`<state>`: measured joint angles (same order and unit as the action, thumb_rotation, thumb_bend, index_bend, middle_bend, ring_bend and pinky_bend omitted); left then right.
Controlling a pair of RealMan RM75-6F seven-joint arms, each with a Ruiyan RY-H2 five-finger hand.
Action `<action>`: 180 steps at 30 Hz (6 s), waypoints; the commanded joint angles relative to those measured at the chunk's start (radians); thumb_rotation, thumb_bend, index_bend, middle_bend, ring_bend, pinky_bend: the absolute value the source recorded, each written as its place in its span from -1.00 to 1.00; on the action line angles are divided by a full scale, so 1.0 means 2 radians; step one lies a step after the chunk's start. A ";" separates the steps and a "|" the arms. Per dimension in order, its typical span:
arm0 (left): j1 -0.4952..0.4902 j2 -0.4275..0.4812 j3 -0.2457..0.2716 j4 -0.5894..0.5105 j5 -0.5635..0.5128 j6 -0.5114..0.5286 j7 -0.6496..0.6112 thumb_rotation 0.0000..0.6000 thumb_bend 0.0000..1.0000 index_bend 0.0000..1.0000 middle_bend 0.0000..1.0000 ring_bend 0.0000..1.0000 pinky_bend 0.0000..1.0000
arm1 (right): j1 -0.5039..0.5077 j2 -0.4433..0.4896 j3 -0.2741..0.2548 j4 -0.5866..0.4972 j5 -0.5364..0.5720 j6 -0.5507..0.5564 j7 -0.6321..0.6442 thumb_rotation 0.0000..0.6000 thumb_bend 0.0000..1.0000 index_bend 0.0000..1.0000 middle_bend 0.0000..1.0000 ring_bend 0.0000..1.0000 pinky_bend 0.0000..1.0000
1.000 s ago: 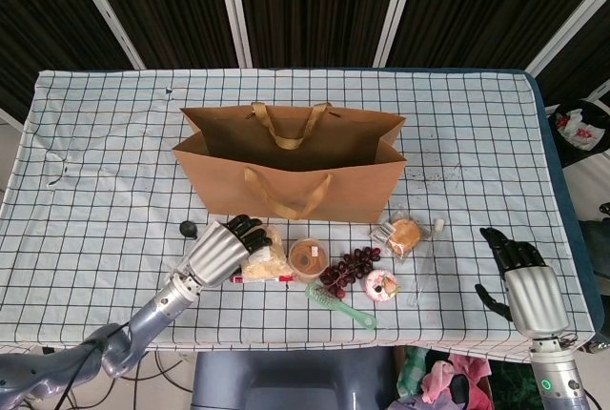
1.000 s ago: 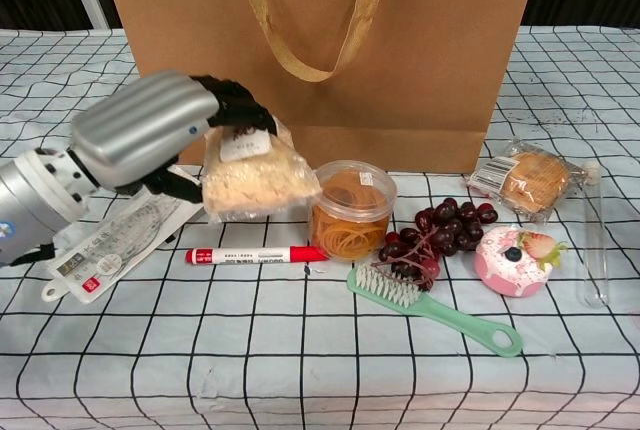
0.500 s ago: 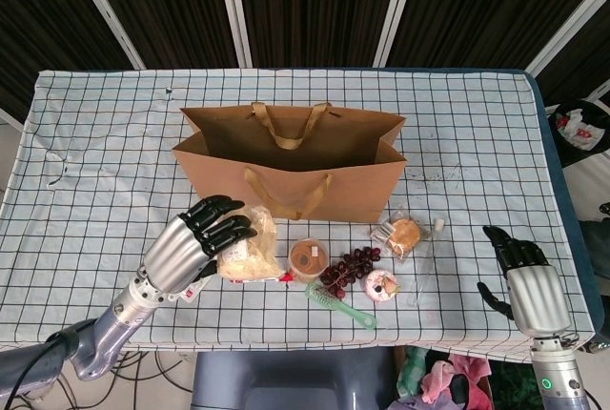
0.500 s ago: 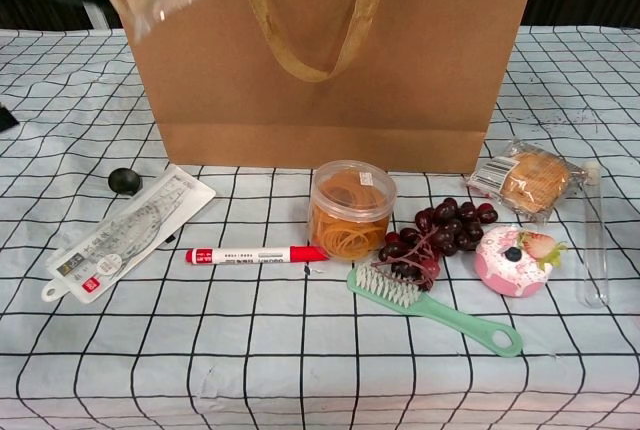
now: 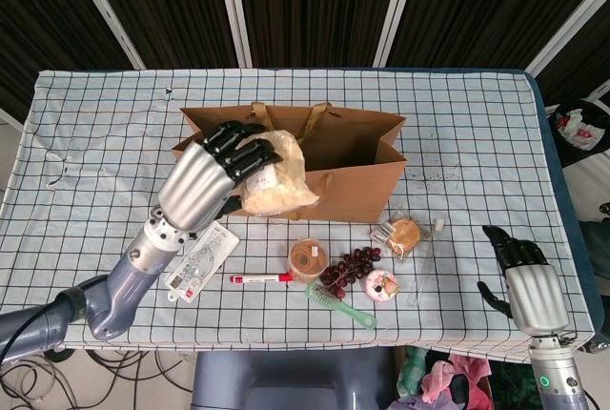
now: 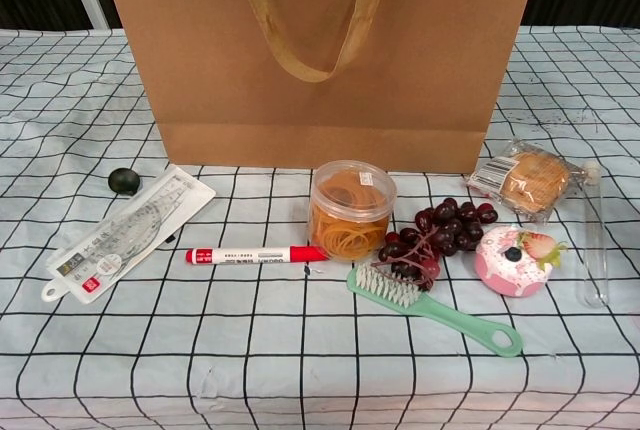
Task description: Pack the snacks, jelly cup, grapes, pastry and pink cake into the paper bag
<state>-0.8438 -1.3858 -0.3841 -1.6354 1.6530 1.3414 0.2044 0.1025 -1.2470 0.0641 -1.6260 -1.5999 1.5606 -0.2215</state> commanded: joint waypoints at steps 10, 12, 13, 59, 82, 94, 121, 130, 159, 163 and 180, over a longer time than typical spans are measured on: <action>-0.052 -0.026 -0.043 0.006 -0.173 -0.114 -0.024 1.00 -0.18 -0.26 -0.21 -0.49 -0.29 | 0.000 -0.003 0.001 0.004 0.003 -0.002 -0.001 1.00 -0.65 -0.77 -0.69 -0.51 -0.52; -0.056 -0.028 -0.041 0.008 -0.181 -0.120 -0.015 1.00 -0.20 -0.27 -0.24 -0.52 -0.31 | 0.000 -0.003 0.002 0.004 0.003 -0.001 -0.001 1.00 -0.65 -0.77 -0.69 -0.51 -0.53; -0.057 -0.028 -0.040 0.007 -0.185 -0.123 -0.010 1.00 -0.23 -0.29 -0.26 -0.53 -0.32 | 0.000 -0.003 0.002 0.004 0.003 -0.001 -0.001 1.00 -0.65 -0.77 -0.69 -0.51 -0.53; 0.202 0.007 0.266 0.143 0.140 0.081 -0.169 1.00 -0.90 -0.59 -0.65 -0.94 -0.69 | -0.005 -0.003 0.006 -0.002 0.001 0.007 -0.015 1.00 -0.65 -0.77 -0.69 -0.51 -0.52; 0.065 -0.066 0.139 -0.025 -0.022 -0.181 -0.083 1.00 -0.94 -0.71 -0.75 -0.98 -0.70 | -0.006 0.005 0.005 0.003 -0.001 0.007 0.002 1.00 -0.65 -0.77 -0.69 -0.51 -0.52; -0.021 -0.125 0.074 0.018 -0.191 -0.305 0.043 1.00 -0.92 -0.70 -0.71 -0.98 -0.70 | -0.006 0.006 0.006 0.004 0.001 0.006 0.006 1.00 -0.65 -0.77 -0.69 -0.51 -0.53; -0.072 -0.173 0.084 0.091 -0.307 -0.325 0.061 1.00 -0.62 -0.61 -0.46 -0.58 -0.36 | -0.005 0.005 0.006 0.010 -0.002 0.007 0.012 1.00 -0.64 -0.77 -0.69 -0.50 -0.52; -0.059 -0.184 0.082 0.098 -0.250 -0.285 0.011 1.00 -0.40 -0.40 -0.21 -0.38 -0.16 | -0.006 0.006 0.007 0.009 -0.002 0.009 0.013 1.00 -0.64 -0.77 -0.69 -0.50 -0.52; -0.013 -0.051 0.033 -0.127 -0.023 -0.083 -0.026 1.00 -0.40 -0.34 -0.19 -0.38 -0.19 | -0.009 0.007 0.011 0.011 0.008 0.010 0.009 1.00 -0.64 -0.76 -0.69 -0.50 -0.52; -0.023 -0.055 -0.007 -0.106 -0.047 -0.068 -0.037 1.00 -0.40 -0.34 -0.18 -0.38 -0.19 | -0.008 0.006 0.011 0.013 0.010 0.008 0.007 1.00 -0.64 -0.76 -0.69 -0.50 -0.53; -0.047 -0.063 -0.076 0.011 -0.215 -0.108 -0.125 1.00 -0.40 -0.35 -0.22 -0.39 -0.19 | -0.006 -0.002 0.009 0.021 0.012 0.002 -0.003 1.00 -0.64 -0.77 -0.69 -0.50 -0.52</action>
<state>-0.9322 -1.5048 -0.5256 -1.6442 1.2466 1.1368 -0.0156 0.0901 -1.2507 0.0826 -1.5844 -1.5751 1.5641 -0.2267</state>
